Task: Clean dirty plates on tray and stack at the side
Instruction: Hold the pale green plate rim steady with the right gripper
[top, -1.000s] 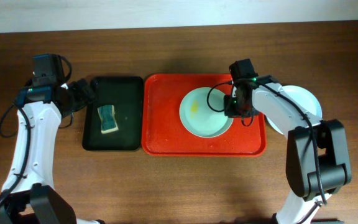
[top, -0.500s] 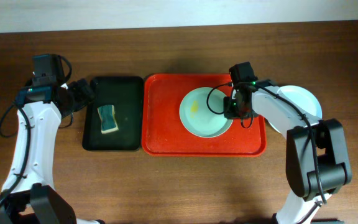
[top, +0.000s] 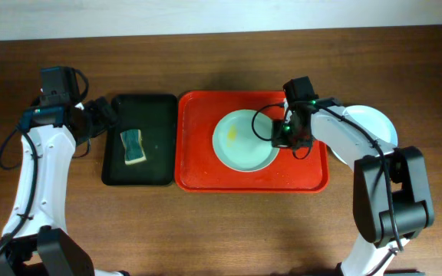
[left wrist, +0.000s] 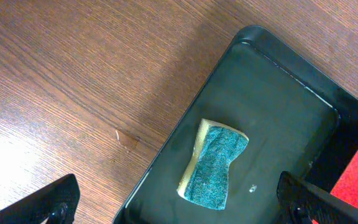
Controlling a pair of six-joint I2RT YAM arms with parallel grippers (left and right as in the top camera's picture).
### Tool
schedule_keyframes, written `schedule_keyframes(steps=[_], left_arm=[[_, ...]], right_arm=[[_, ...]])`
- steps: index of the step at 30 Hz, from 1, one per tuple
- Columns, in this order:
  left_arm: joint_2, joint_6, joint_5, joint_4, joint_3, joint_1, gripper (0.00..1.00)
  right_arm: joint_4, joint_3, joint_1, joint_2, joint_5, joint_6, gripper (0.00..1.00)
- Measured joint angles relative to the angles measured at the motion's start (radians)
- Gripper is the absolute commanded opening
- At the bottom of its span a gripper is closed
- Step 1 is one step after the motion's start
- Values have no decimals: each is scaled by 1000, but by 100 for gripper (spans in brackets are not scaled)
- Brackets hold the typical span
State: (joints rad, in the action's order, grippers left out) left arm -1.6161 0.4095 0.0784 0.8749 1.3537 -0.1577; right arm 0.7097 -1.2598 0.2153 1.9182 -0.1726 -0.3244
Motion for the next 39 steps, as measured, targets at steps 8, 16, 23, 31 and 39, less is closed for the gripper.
schedule_keyframes(steps=[8,16,23,31,39], left_arm=[[0,0,0,0,0,0,99],[0,0,0,0,0,0,99],[0,0,0,0,0,0,99],[0,0,0,0,0,0,100],[0,0,0,0,0,0,99]], right_arm=[[12,0,24,0,-62,-44,6],[12,0,43,0,-53,-57,29],[8,0,43,0,-3,-60,20],[-37,2,44,0,0,-60,20],[-53,3,90,0,68,-62,20]])
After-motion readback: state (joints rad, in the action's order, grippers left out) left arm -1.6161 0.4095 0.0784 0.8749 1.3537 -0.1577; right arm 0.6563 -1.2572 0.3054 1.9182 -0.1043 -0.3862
